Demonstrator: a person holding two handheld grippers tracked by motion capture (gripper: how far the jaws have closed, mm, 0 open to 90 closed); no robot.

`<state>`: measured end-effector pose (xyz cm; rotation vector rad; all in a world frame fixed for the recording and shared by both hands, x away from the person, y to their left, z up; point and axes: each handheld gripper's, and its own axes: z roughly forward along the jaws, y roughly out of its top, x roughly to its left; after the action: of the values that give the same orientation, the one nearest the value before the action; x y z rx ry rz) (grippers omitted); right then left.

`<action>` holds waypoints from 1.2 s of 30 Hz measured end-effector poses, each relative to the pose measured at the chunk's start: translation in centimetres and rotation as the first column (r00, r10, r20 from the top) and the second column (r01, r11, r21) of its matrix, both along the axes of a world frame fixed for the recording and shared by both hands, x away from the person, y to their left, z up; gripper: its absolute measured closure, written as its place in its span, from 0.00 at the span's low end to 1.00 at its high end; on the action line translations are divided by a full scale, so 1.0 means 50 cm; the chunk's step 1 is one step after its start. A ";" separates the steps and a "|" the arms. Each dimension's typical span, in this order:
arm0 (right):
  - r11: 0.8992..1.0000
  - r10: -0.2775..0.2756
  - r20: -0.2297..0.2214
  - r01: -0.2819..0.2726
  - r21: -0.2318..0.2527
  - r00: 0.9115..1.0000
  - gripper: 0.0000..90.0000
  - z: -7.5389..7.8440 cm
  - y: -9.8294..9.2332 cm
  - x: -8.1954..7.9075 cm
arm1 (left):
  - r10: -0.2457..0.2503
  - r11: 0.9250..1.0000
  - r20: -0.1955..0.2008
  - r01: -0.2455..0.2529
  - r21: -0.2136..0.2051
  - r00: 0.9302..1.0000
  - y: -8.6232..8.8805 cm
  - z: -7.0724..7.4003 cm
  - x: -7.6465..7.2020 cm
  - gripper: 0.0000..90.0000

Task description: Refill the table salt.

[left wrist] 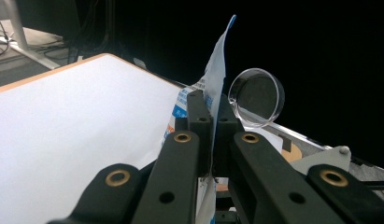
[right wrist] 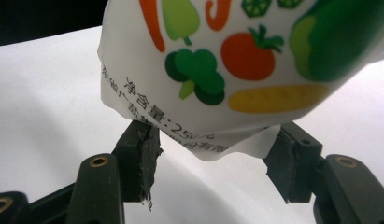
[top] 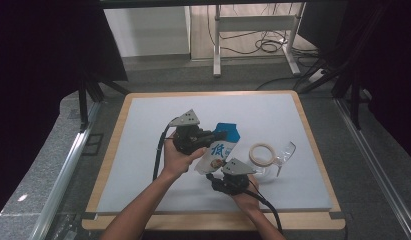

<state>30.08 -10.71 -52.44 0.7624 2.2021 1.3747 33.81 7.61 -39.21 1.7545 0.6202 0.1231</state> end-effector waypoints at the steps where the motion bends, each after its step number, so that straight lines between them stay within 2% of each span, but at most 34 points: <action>1: 1.000 0.003 0.005 -0.003 0.003 1.000 0.45 0.001 -0.001 0.000 | -0.001 1.000 0.003 0.001 0.006 1.000 -0.001 0.001 0.000 1.00; 6: 0.999 0.033 0.010 -0.033 0.007 0.999 0.45 0.005 0.000 -0.008 | -0.004 1.000 0.002 0.004 0.010 1.000 -0.009 0.001 0.001 1.00; 9: 0.999 0.050 -0.003 -0.050 0.013 0.999 0.39 0.008 0.000 -0.011 | -0.005 1.000 0.003 0.005 0.012 1.000 -0.012 0.001 0.002 1.00; 17: 0.999 0.045 -0.014 -0.045 0.020 0.999 0.39 0.010 -0.005 -0.014 | -0.005 1.000 0.005 0.005 0.012 1.000 -0.024 0.001 0.004 1.00; 22: 0.997 0.054 -0.039 -0.052 0.050 0.998 0.41 0.013 -0.010 -0.014 | -0.002 1.000 0.014 0.001 0.023 1.000 -0.034 0.003 0.006 1.00; 29: 0.996 0.025 -0.071 -0.019 0.084 0.997 0.41 0.011 -0.019 -0.016 | 0.006 0.999 0.010 -0.007 0.040 1.000 -0.055 0.001 0.016 1.00; 36: 0.995 -0.001 -0.068 0.007 0.095 0.998 0.41 0.008 -0.031 -0.022 | -0.019 0.998 -0.002 0.019 0.053 1.000 -0.078 -0.002 0.029 1.00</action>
<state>28.98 -12.28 -52.04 0.8588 2.1979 1.4809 35.26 3.71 -39.30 1.8112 0.6062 0.1262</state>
